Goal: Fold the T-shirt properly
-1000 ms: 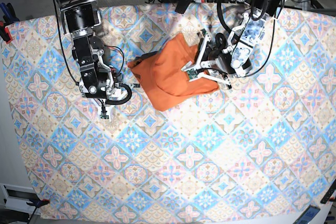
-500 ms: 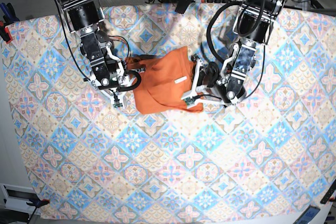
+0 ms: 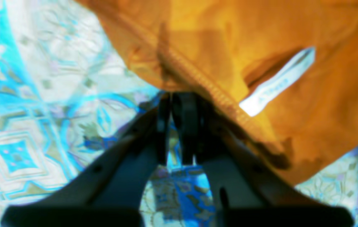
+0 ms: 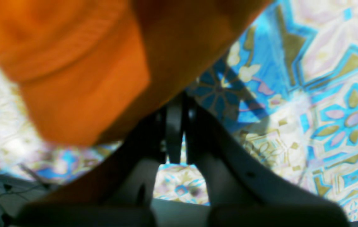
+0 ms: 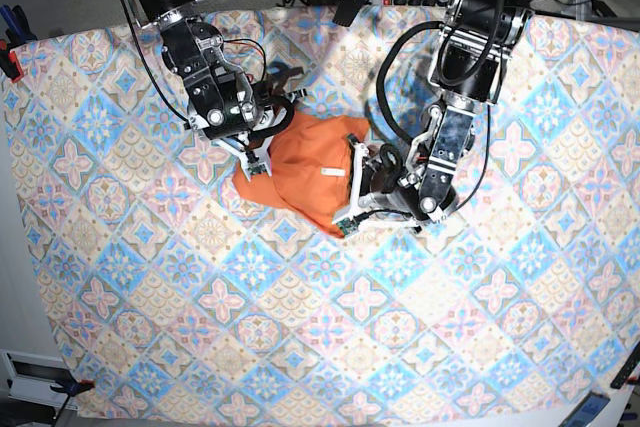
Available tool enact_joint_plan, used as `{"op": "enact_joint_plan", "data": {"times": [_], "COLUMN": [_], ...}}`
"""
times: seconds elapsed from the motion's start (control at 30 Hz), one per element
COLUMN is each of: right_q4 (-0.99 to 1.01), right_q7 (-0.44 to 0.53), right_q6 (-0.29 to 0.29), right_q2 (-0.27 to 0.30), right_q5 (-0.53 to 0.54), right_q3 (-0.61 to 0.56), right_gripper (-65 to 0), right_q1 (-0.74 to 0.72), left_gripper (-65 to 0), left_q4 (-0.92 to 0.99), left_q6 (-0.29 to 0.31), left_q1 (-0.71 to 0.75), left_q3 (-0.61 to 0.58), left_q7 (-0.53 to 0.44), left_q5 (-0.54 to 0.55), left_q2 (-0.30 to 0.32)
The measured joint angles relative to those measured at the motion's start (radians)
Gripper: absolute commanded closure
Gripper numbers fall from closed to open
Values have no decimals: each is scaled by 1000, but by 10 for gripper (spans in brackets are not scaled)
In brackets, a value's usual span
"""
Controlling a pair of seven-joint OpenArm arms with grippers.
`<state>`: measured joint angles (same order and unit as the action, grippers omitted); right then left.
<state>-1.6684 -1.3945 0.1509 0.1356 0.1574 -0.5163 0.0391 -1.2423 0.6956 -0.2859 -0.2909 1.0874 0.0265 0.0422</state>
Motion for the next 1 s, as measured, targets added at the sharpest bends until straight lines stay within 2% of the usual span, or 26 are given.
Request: {"op": "enact_joint_plan", "data": {"times": [0.2, 0.33, 0.47, 0.63, 0.77, 0.87, 0.97, 1.0], "right_q4": [-66, -66, -66, -67, -80, -69, -66, -66], "right_q7": [-6, -14, -10, -2, 32, -6, -14, -9], "right_q6": [0, 3, 3, 6, 8, 116, 142, 142], "right_q2": [-8, -35, -31, -31, -34, -32, -22, -23], "right_q5": [4, 3, 0, 0, 5, 6, 1, 0], "right_q3": [-111, -118, -118, -116, -98, -53, -43, -43], "right_gripper": [-2, -2, -2, -2, -2, -2, -2, -2], "right_q1": [3, 8, 14, 18, 11, 17, 15, 9], "left_gripper": [-58, -59, -58, -54, -53, -53, -53, -53], "left_q4": [0, 0, 66, 79, -13, -160, -270, -299], "left_q6": [1, -5, -10, -6, 7, -2, -10, -7], "left_q1": [-5, -5, -11, -18, 7, 5, -25, -21], "left_q3": [-1, 0, 4, 6, 171, 316, 327, 320], "left_q7": [-107, -135, -224, -248, -239, -225, -73, -56], "left_q5": [9, -25, -18, -10, -14, 15, 5, 14], "left_q2": [-71, -126, -145, -142, -159, -145, -118, -115]}}
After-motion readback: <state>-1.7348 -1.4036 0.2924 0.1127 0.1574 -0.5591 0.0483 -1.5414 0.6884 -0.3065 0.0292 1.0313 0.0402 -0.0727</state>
